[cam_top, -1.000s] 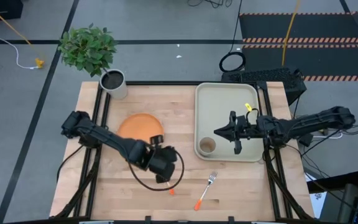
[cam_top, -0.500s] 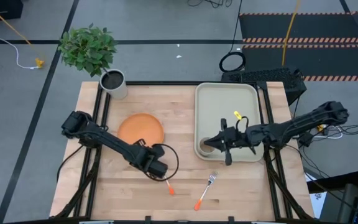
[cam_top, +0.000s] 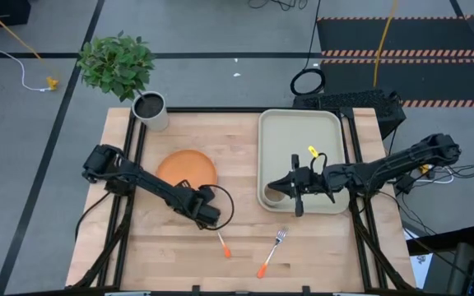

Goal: Pick and place plate/cup/fork/spoon on tray
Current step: Put the orange plate on the gray tray to the top of the gray cup

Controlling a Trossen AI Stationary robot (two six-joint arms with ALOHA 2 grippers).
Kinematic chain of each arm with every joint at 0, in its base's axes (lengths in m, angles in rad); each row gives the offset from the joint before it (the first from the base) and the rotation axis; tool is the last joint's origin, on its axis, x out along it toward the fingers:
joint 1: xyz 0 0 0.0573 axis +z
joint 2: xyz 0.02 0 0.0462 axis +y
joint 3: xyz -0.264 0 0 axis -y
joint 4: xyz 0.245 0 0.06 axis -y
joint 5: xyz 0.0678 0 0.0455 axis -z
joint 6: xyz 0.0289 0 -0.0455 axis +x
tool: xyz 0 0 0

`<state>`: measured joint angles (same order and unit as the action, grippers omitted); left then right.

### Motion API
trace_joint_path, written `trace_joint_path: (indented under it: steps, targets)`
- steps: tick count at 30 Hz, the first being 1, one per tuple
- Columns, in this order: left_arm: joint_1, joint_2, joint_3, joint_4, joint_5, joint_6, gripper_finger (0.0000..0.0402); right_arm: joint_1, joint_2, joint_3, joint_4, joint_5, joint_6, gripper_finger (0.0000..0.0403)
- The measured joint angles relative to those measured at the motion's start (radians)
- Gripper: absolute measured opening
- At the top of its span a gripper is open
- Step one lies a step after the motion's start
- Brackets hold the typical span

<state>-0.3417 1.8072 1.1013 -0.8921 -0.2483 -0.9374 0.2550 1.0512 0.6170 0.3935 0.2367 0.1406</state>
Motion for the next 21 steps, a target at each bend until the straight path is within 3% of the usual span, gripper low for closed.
trace_joint_path:
  steps: [7, 14, 21]
  targets:
    - [0.039, -0.011, -0.01, 0.021, 0.01, 0.115, 0.0017, 0.0, 0.0, 0.0, 0.03, 0.0, -0.008, 0.0]
    - [0.07, -0.092, 0.075, 0.004, -0.006, 0.344, 0.001, 0.0, 0.003, 0.01, -0.002, 0.001, -0.051, 0.0]
    - [0.084, -0.12, 0.244, -0.003, -0.084, 0.765, 0.001, -0.001, 0.092, 0.19, -0.289, 0.11, -0.08, 0.0]
